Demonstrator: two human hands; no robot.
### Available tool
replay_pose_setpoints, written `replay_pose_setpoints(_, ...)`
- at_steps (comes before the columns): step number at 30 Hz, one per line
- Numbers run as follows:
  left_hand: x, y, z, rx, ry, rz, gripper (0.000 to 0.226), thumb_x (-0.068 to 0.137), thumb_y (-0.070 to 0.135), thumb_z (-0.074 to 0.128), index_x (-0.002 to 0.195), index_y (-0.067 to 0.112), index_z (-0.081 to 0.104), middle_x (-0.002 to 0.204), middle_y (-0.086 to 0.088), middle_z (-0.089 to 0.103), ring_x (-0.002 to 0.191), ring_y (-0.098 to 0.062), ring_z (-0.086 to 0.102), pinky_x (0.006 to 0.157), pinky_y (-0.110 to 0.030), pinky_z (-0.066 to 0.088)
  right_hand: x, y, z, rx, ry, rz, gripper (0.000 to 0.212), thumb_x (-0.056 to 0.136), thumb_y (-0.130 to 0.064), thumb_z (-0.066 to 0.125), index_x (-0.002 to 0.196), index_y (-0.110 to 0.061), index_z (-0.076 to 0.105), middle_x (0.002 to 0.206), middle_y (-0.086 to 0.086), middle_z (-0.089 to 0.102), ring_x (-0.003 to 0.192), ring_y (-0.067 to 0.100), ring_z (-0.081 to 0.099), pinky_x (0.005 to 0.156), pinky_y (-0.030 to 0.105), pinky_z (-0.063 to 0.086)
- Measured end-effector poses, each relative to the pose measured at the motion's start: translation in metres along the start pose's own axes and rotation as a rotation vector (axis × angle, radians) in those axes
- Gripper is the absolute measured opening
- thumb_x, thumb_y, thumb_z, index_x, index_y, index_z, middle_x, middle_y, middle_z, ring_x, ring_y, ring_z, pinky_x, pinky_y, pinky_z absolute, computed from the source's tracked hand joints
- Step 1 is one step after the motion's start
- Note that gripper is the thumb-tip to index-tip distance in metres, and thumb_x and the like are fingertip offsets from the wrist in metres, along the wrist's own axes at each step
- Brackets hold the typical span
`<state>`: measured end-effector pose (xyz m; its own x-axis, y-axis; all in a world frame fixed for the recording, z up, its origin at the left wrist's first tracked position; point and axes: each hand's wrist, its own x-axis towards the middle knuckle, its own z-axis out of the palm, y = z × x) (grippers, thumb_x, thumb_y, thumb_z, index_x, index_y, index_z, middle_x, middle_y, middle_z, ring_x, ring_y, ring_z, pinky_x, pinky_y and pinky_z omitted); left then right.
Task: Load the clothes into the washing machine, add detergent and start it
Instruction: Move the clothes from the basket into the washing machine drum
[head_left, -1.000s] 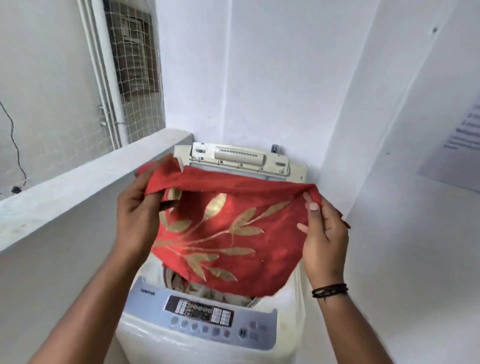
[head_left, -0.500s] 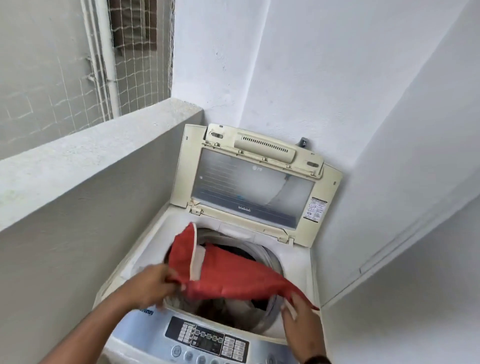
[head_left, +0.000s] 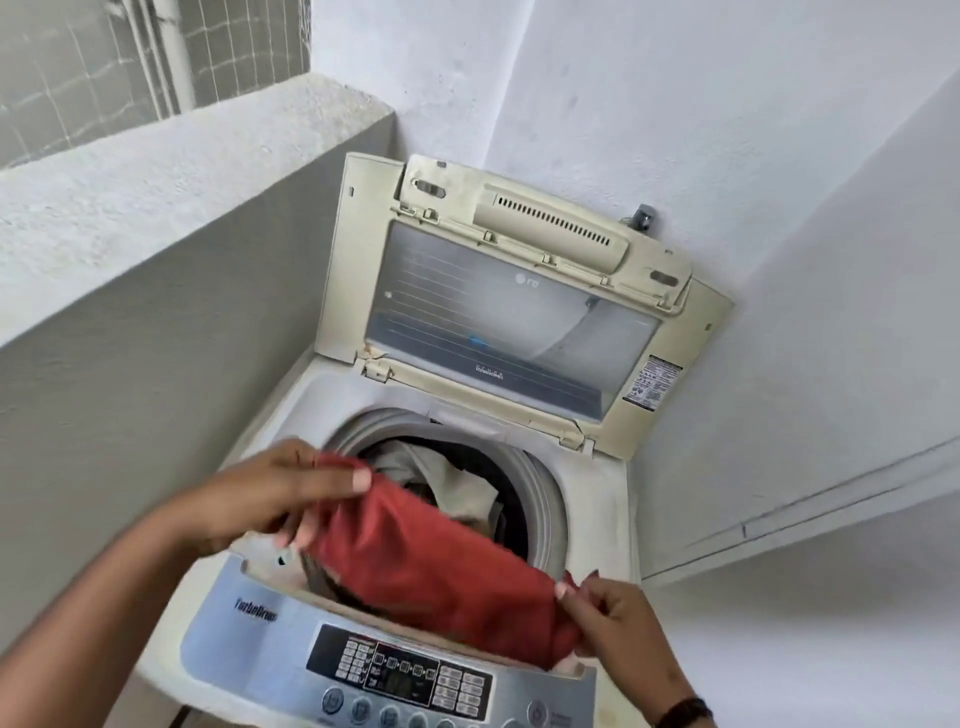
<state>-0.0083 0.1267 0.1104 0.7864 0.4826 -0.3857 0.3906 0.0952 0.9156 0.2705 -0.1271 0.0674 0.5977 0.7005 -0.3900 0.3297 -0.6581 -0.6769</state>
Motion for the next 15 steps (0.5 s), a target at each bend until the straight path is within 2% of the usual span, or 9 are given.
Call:
replay_pose_setpoints(1,0.014,0.001,-0.003,-0.055,0.129,0.026,0.046,0.078,0.052,0.075,0.055,0.013,0.065,0.051,-0.016,0.059,0.036,-0.016,0.045,0.039,-0.018,0.024,0.006,-0.007,-0.003,0.123,0.010,0.037,0.048,0.091,-0.027,0.070,0.053,-0.014,0.044,0.050,-0.003,0.046,0.050,0.011,0.051,0.060,0.046,0.058)
replay_pose_setpoints(3,0.047,-0.003,-0.003,-0.177,0.340,0.064,0.034,0.078,0.042,0.080,0.067,0.012,0.069,0.064,-0.016,0.066,0.044,-0.015,0.054,0.041,-0.019,0.030,0.023,-0.017,-0.004,0.312,0.060,0.113,0.041,0.093,-0.021,0.068,0.057,-0.013,0.047,0.049,0.000,0.047,0.045,0.012,0.053,0.060,0.047,0.060)
replay_pose_setpoints(5,0.078,-0.009,0.005,-0.251,0.399,0.075,0.025,0.077,0.033,0.083,0.092,0.014,0.076,0.083,-0.010,0.073,0.063,-0.013,0.064,0.049,-0.021,0.042,0.043,-0.021,-0.001,0.418,0.114,0.178,0.033,0.094,-0.019,0.067,0.066,-0.008,0.052,0.051,0.008,0.054,0.045,0.015,0.056,0.060,0.042,0.059)
replay_pose_setpoints(8,0.124,-0.038,0.018,-0.224,0.311,0.076,0.080,0.053,0.055,0.090,0.125,0.025,0.069,0.121,-0.003,0.071,0.099,-0.016,0.065,0.072,-0.035,0.056,0.075,-0.016,0.009,0.494,0.156,0.259,0.021,0.095,-0.020,0.065,0.081,-0.005,0.060,0.065,0.015,0.067,0.055,0.023,0.064,0.060,0.035,0.055)
replay_pose_setpoints(9,0.138,-0.051,0.023,-0.162,0.277,0.034,0.098,0.052,0.060,0.088,0.139,0.026,0.058,0.139,-0.003,0.061,0.115,-0.017,0.061,0.089,-0.042,0.057,0.085,-0.012,0.015,0.504,0.156,0.288,0.018,0.095,-0.019,0.064,0.087,-0.004,0.061,0.070,0.015,0.070,0.059,0.025,0.065,0.060,0.034,0.054)
replay_pose_setpoints(10,0.148,-0.062,0.027,-0.071,0.236,-0.022,0.112,0.057,0.061,0.086,0.152,0.024,0.041,0.152,-0.002,0.048,0.128,-0.015,0.053,0.104,-0.041,0.049,0.095,-0.008,0.021,0.498,0.150,0.309,0.016,0.096,-0.019,0.064,0.094,-0.002,0.062,0.076,0.015,0.072,0.061,0.025,0.066,0.059,0.032,0.054)
replay_pose_setpoints(11,0.158,-0.073,0.033,0.027,0.188,-0.075,0.121,0.063,0.060,0.083,0.159,0.020,0.022,0.159,0.000,0.036,0.135,-0.012,0.045,0.112,-0.034,0.040,0.102,-0.005,0.027,0.492,0.142,0.324,0.017,0.095,-0.018,0.063,0.101,-0.002,0.063,0.083,0.015,0.073,0.064,0.025,0.066,0.059,0.032,0.054)
replay_pose_setpoints(13,0.172,-0.091,0.044,0.171,0.106,-0.110,0.126,0.075,0.052,0.081,0.160,0.017,-0.006,0.165,-0.001,0.021,0.144,-0.014,0.033,0.113,-0.023,0.030,0.117,0.000,0.041,0.506,0.107,0.343,0.022,0.094,-0.016,0.065,0.113,-0.006,0.062,0.098,0.014,0.073,0.074,0.024,0.068,0.065,0.035,0.055)
replay_pose_setpoints(15,0.182,-0.106,0.051,0.264,0.094,-0.078,0.130,0.077,0.049,0.081,0.158,0.022,-0.017,0.167,-0.004,0.011,0.151,-0.018,0.022,0.114,-0.022,0.024,0.126,0.000,0.054,0.576,0.055,0.340,0.040,0.093,-0.010,0.065,0.130,-0.015,0.052,0.115,0.008,0.067,0.096,0.024,0.066,0.077,0.039,0.055)
